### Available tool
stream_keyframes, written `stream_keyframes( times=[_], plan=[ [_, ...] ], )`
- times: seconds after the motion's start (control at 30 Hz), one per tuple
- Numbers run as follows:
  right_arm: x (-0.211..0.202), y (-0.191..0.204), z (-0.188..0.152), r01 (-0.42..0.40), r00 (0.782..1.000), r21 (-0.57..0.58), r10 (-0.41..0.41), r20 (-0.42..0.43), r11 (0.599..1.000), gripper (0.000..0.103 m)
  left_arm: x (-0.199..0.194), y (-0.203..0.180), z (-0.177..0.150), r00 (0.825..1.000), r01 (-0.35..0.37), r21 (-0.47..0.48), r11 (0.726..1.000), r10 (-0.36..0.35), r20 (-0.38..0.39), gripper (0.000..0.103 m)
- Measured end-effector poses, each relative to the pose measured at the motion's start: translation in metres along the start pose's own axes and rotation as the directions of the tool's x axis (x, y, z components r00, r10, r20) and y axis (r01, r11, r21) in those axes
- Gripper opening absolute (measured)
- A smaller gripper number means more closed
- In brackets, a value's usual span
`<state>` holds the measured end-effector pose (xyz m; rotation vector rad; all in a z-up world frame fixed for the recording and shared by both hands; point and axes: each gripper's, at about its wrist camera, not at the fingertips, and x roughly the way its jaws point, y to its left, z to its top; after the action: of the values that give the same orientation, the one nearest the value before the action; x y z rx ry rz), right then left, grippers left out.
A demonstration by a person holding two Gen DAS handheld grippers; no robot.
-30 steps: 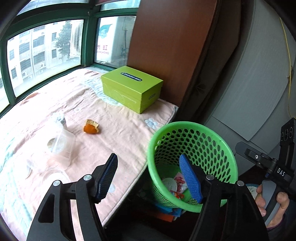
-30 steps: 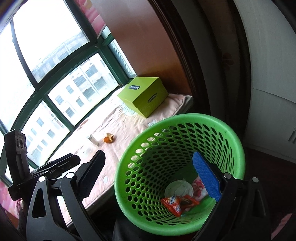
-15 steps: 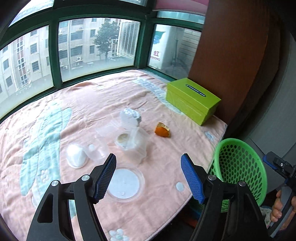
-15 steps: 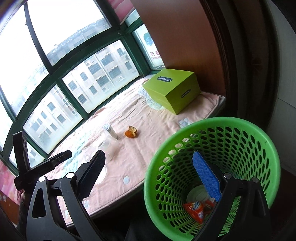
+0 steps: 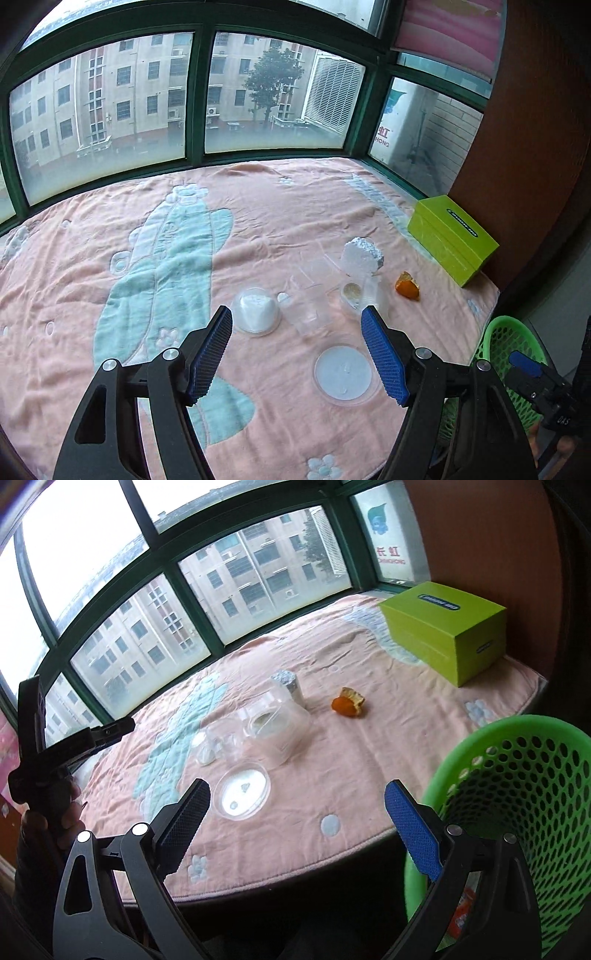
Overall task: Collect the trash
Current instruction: 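Return both tools from the basket to the table, then grasp the clear round plastic lid with the right tool while the left tool grasps the clear dome cup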
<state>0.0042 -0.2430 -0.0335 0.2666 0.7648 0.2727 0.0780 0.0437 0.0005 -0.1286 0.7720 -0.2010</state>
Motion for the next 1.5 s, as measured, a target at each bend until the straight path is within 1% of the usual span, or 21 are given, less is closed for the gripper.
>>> stream_keyframes(
  times=[0.17, 0.37, 0.6, 0.83, 1.1, 1.27, 1.3, 1.37, 1.5],
  plan=[
    [0.037, 0.034, -0.003, -0.025, 0.998, -0.099, 0.019, -0.065, 0.995, 0.096, -0.004, 0.023, -0.002, 1.0, -0.024, -0.038, 0.999, 0.024, 0.002, 0.07],
    [0.08, 0.064, -0.011, -0.041, 0.99, -0.191, 0.014, -0.141, 0.981, 0.098, -0.005, 0.045, -0.005, 0.999, -0.045, -0.074, 0.996, 0.045, -0.003, 0.07],
    [0.124, 0.083, -0.021, -0.022, 0.978, -0.272, -0.035, -0.204, 0.962, 0.098, -0.001, 0.062, -0.008, 0.998, -0.055, -0.107, 0.993, 0.053, -0.019, 0.07],
    [0.157, 0.093, -0.027, 0.018, 0.966, -0.345, -0.105, -0.235, 0.938, 0.098, 0.002, 0.075, -0.01, 0.998, -0.065, -0.124, 0.99, 0.062, -0.029, 0.07],
    [0.179, 0.097, -0.028, 0.046, 0.958, -0.37, -0.146, -0.247, 0.928, 0.098, 0.01, 0.081, -0.012, 0.997, -0.065, -0.134, 0.989, 0.059, -0.047, 0.07],
    [0.184, 0.097, -0.028, 0.06, 0.955, -0.375, -0.162, -0.247, 0.925, 0.097, 0.018, 0.078, -0.013, 0.996, -0.063, -0.122, 0.99, 0.056, -0.062, 0.07],
    [0.184, 0.097, -0.028, 0.058, 0.956, -0.371, -0.159, -0.247, 0.927, 0.097, 0.02, 0.077, -0.013, 0.996, -0.064, -0.119, 0.991, 0.056, -0.065, 0.07],
    [0.182, 0.095, -0.027, 0.058, 0.958, -0.361, -0.154, -0.242, 0.931, 0.093, 0.023, 0.076, -0.013, 0.996, -0.065, -0.115, 0.991, 0.057, -0.07, 0.072],
    [0.176, 0.09, -0.023, 0.043, 0.961, -0.33, -0.129, -0.245, 0.943, 0.092, 0.032, 0.068, -0.014, 0.995, -0.06, -0.087, 0.994, 0.053, -0.085, 0.073]
  ],
)
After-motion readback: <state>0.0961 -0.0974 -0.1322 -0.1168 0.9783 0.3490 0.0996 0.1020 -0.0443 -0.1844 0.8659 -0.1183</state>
